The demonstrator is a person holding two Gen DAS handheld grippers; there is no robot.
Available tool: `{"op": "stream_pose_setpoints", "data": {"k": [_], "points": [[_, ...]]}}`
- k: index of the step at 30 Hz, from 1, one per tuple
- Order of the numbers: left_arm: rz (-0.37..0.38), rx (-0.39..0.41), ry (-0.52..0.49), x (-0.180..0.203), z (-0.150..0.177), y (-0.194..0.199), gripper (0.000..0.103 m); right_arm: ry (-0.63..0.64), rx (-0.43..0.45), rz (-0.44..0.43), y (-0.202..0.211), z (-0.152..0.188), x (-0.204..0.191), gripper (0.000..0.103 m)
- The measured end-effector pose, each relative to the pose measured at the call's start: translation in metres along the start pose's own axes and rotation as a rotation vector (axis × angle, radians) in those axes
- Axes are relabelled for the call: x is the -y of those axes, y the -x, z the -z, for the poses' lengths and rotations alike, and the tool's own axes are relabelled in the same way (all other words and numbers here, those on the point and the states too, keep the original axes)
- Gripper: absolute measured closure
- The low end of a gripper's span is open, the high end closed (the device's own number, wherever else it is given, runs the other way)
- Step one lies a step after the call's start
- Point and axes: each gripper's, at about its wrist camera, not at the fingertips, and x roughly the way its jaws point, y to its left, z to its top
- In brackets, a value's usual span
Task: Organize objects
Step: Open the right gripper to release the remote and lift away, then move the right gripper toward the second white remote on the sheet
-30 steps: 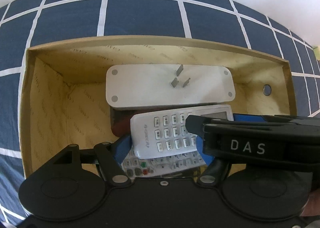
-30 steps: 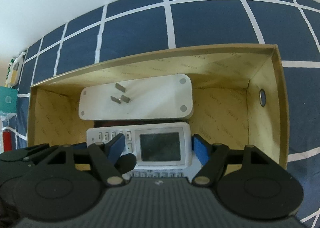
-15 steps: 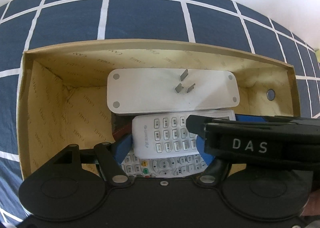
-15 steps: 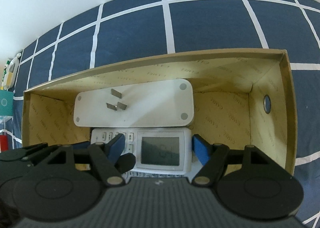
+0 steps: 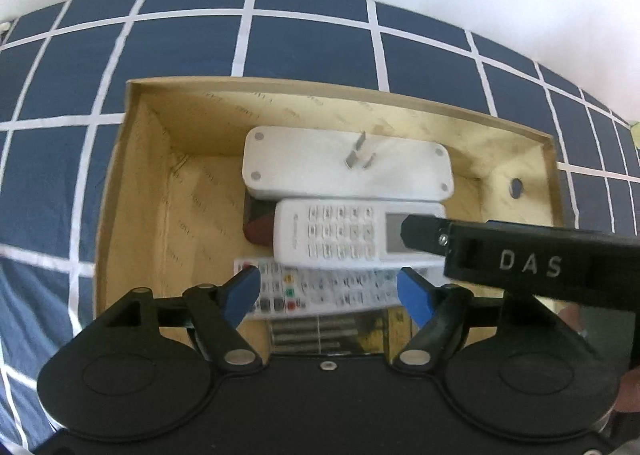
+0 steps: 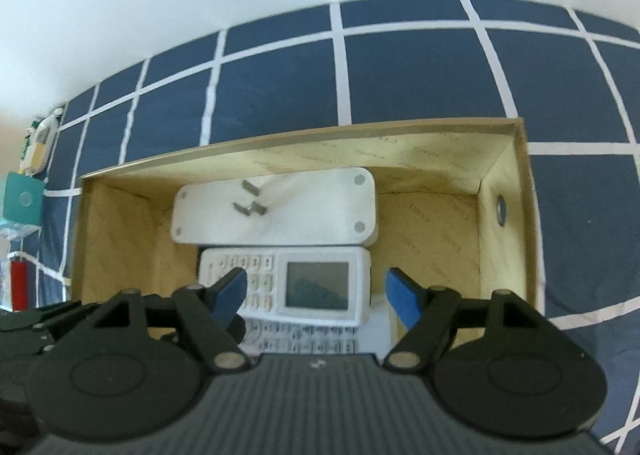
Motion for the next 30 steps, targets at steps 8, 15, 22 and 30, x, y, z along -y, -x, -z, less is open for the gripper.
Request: {"op": "stream_pose_setpoints", "data": {"k": [8,15,22,30], "points": [[-0.009,0.062,0.04,0.019,0.036,0.042,0.027,0.008,0.063,-0.011,0.05,0.022,0.005,0.019],[-0.023,0.105,0.046,0.044,0.074,0.072,0.024,0.013,0.113,-0.014,0.094,0.047,0.021,0.016],[-0.048,0.142,0.049,0.069,0.106,0.093,0.011,0.011,0.15,-0.012,0.128,0.079,0.037,0.012],[-0.068,0.16,0.071,0.092,0.14,0.106,0.005,0.026,0.164,0.003,0.156,0.115,0.058,0.0]]}}
